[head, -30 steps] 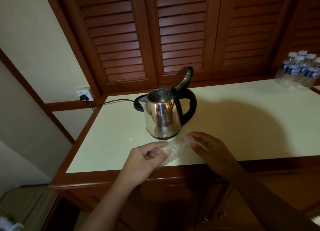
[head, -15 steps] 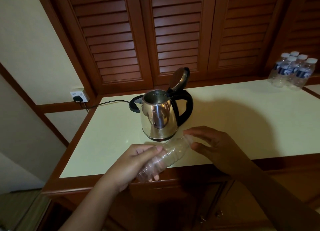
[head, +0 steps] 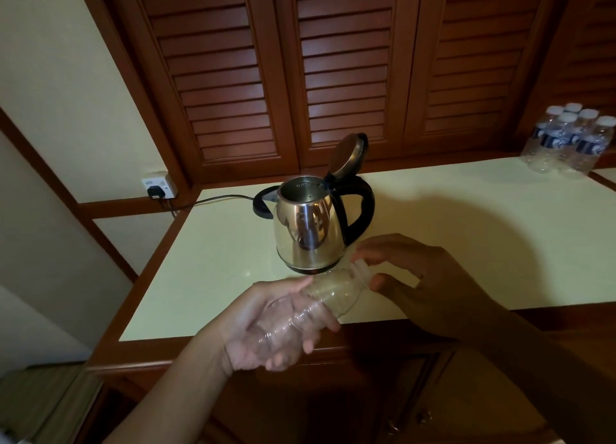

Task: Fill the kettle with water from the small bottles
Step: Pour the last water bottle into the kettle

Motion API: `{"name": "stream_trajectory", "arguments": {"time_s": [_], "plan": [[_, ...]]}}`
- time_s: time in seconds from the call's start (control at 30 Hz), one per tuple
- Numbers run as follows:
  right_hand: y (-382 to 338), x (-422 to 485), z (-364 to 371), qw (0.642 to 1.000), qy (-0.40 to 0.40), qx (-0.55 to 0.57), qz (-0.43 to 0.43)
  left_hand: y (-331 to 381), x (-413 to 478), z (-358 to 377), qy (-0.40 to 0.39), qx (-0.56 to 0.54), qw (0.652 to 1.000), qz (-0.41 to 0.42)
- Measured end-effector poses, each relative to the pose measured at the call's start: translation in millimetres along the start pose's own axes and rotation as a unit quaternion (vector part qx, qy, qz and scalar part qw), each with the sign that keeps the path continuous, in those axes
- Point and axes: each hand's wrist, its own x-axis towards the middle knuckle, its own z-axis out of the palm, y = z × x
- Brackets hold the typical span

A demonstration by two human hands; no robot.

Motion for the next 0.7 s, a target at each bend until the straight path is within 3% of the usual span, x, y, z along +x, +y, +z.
{"name": "stream_trajectory", "arguments": {"time_s": [0.13,0.23,0.33,0.47,0.6,0.7], "plan": [[5,3,7,0.989,0.051,-0.087,-0.104,1,11,-1,-0.08,-0.012,0.996,-0.029],[5,5,12,0.988,0.08,-0.072,-0.112,5,20,4,-0.099,0.022,0.993,-0.054],[4,4,12,0.991,0.105,-0.045,-0.072,11,26,9,-0.059,0.052,0.996,-0.049],[16,4,8,0.992,0.095,0.015,0.087,17,36,19,0.08,0.148,0.984,0.052],[24,6,-2,0.966,0.052,0.044,0.248,18,47,36,0.222,0.36,0.887,0.186],[31,7,-13,0.954,0.018,0.009,0.298,6,64,36,0.289,0.516,0.748,0.303]]}}
